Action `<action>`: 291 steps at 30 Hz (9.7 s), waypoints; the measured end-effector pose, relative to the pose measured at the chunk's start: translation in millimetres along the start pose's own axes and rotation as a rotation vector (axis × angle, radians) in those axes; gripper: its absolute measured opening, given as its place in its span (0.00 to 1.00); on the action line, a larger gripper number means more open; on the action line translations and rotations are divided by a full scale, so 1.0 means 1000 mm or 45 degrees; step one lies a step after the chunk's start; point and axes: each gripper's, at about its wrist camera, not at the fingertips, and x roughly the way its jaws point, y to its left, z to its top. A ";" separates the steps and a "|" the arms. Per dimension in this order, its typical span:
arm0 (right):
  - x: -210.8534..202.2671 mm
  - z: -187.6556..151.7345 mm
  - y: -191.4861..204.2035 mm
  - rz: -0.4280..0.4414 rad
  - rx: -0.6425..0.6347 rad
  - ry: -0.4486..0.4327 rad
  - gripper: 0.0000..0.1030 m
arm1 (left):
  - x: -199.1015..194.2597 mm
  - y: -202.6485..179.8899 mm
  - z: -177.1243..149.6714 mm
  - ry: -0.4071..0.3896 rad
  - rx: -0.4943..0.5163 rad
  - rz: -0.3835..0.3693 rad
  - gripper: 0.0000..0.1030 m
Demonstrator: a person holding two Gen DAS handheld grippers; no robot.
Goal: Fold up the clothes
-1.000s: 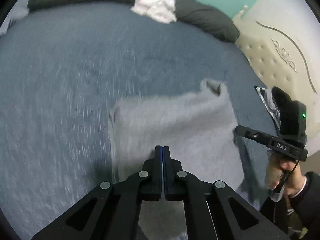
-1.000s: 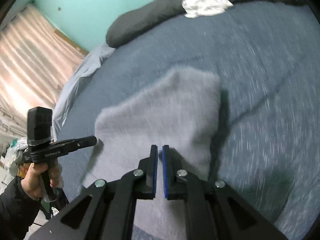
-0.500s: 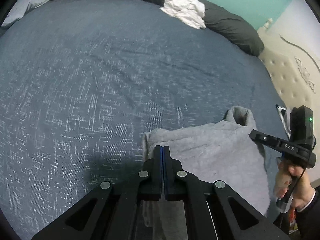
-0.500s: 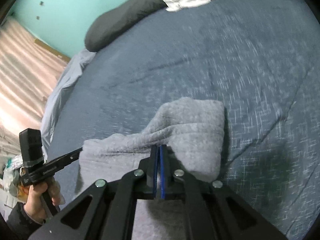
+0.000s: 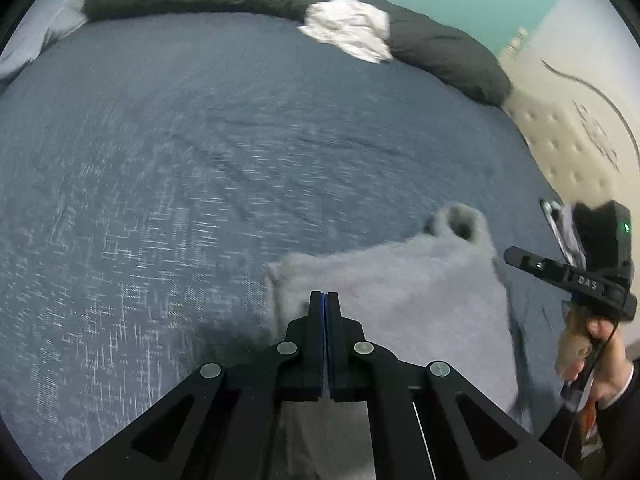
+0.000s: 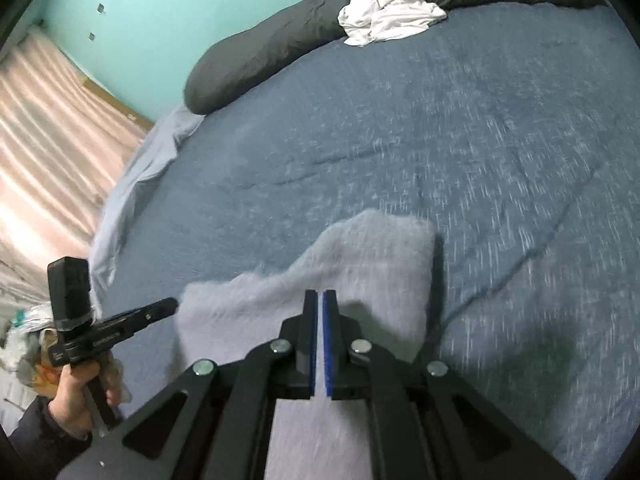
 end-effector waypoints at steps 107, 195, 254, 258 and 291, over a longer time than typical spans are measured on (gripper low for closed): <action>-0.002 -0.081 -0.026 0.064 0.199 0.349 0.45 | -0.020 0.036 -0.080 0.155 -0.142 -0.087 0.31; -0.094 -0.028 -0.134 -0.072 0.308 0.125 0.58 | 0.084 -0.063 0.067 0.178 0.117 -0.192 0.59; -0.080 0.021 -0.135 -0.140 0.384 -0.096 0.19 | 0.123 -0.082 0.064 0.152 -0.067 -0.477 0.14; -0.086 0.004 -0.150 -0.097 0.487 -0.126 0.38 | 0.117 -0.090 0.072 0.126 -0.068 -0.486 0.43; -0.050 -0.021 -0.149 0.034 0.536 -0.046 0.62 | 0.186 -0.078 0.059 0.293 -0.002 -0.510 0.61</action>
